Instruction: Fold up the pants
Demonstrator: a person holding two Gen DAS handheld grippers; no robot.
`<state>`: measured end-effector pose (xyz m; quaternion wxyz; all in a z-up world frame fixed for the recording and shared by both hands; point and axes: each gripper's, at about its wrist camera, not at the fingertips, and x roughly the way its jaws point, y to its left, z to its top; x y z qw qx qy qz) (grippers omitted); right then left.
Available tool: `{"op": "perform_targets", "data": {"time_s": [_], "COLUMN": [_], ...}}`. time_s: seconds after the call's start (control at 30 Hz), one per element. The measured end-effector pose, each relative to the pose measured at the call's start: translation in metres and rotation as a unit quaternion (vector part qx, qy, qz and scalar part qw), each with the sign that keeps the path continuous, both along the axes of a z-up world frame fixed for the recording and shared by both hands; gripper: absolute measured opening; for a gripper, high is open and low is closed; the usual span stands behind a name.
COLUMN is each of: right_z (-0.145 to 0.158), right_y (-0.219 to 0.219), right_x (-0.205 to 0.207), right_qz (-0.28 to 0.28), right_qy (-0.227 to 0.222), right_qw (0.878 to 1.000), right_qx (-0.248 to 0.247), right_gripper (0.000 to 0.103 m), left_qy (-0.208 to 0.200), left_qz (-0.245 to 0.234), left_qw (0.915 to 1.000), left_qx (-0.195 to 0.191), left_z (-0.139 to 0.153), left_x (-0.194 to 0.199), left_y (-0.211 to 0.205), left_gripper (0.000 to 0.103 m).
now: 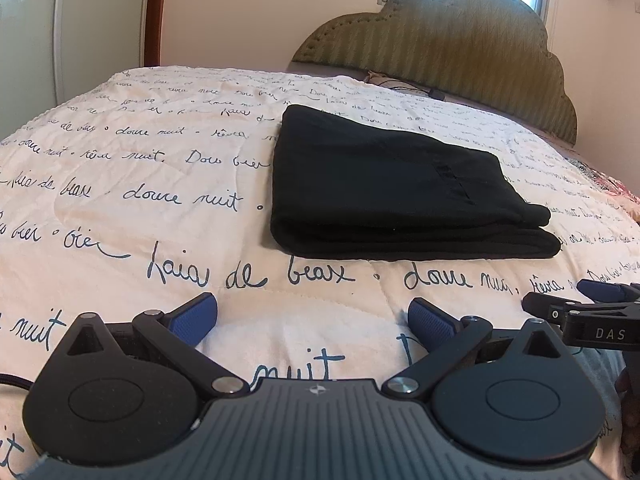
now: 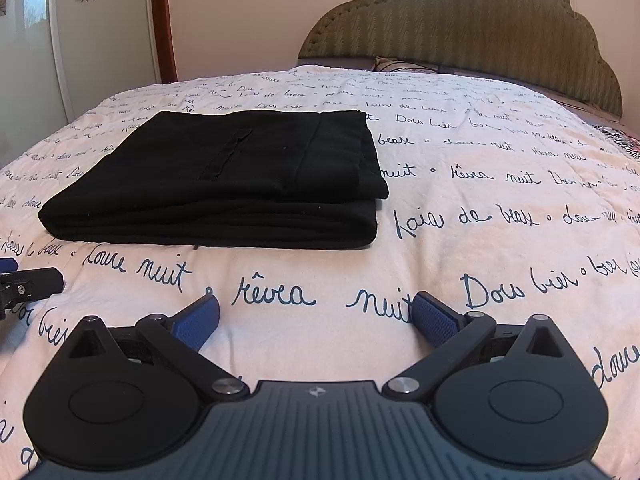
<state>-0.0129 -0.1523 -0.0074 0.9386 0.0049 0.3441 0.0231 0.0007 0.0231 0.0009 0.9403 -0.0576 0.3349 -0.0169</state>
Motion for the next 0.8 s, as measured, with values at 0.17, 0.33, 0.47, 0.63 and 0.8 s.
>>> {"op": "perform_targets", "data": {"time_s": [0.17, 0.33, 0.47, 0.63, 0.8], "right_z": [0.0007, 0.0005, 0.0009, 0.0007, 0.0008], "right_y": [-0.0012, -0.0013, -0.0015, -0.0019, -0.0018], "right_x": [0.0001, 0.0002, -0.0004, -0.0005, -0.0001], "right_qz": [0.000, 0.000, 0.000, -0.001, -0.001], "right_qy": [-0.001, -0.002, -0.002, -0.003, -0.003], "right_qw": [1.000, 1.000, 1.000, 1.000, 1.000], "right_qx": [0.004, 0.006, 0.008, 0.009, 0.010], "right_gripper": [0.103, 0.103, 0.103, 0.103, 0.103], "left_qy": [0.007, 0.007, 0.007, 0.006, 0.005], "left_qz": [-0.004, -0.004, -0.004, -0.002, -0.002], "left_qw": [0.9998, 0.9997, 0.9998, 0.9997, 0.9997], "left_qx": [0.019, 0.022, 0.020, 0.022, 0.022], "left_z": [0.0000, -0.0008, -0.0007, -0.0008, -0.0012], "left_x": [0.0024, 0.0026, 0.0032, 0.0031, 0.0029], "left_y": [-0.0046, -0.0054, -0.0056, -0.0056, -0.0051], "left_gripper": [0.103, 0.103, 0.103, 0.103, 0.103]}}
